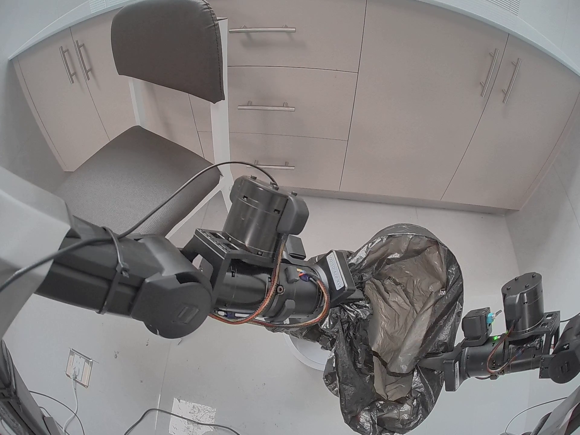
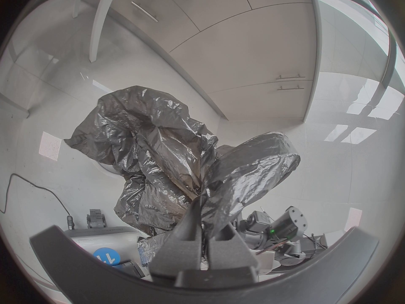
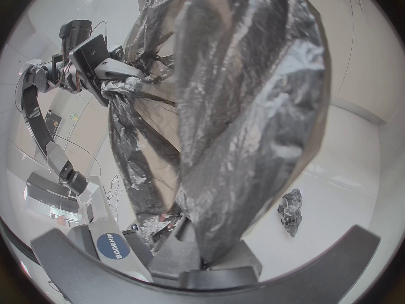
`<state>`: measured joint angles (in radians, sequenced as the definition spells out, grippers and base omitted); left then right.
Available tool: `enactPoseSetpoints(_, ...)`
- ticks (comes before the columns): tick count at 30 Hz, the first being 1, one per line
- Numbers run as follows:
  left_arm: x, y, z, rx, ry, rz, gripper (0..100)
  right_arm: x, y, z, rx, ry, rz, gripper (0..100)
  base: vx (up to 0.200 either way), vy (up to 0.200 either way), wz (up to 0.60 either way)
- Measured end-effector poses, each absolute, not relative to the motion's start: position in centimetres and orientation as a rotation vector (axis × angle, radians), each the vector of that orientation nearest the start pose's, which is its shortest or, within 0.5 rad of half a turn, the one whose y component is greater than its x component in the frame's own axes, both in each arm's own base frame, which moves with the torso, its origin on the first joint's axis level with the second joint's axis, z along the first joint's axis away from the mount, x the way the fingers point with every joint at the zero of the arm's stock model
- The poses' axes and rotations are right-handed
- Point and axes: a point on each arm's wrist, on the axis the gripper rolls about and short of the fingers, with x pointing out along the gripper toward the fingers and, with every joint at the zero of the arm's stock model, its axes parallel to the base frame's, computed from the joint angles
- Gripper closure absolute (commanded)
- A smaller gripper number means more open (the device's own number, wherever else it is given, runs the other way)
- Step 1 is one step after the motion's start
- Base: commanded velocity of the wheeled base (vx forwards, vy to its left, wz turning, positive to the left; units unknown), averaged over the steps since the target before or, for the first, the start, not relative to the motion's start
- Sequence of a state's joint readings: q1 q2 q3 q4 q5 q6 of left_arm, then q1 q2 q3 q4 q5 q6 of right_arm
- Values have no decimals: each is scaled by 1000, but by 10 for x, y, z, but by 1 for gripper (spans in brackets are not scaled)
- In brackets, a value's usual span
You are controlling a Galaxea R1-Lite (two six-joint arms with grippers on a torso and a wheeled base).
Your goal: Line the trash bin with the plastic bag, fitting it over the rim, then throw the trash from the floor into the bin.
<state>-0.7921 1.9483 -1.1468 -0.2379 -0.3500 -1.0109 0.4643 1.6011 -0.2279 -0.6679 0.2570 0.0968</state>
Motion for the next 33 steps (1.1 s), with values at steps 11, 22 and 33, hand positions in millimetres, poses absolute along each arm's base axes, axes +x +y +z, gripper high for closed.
enactPoseSetpoints(11,270,-280,130,-783,1108,-756,100,176,93,123,32,615,666,100,0,0,0)
enactPoseSetpoints(22,285,-287,104,-798,1110,-761,100,192,98,125,63,375,681,100,0,0,0)
enactPoseSetpoints(33,299,-278,92,-843,1126,-696,100,203,104,83,62,399,688,100,0,0,0)
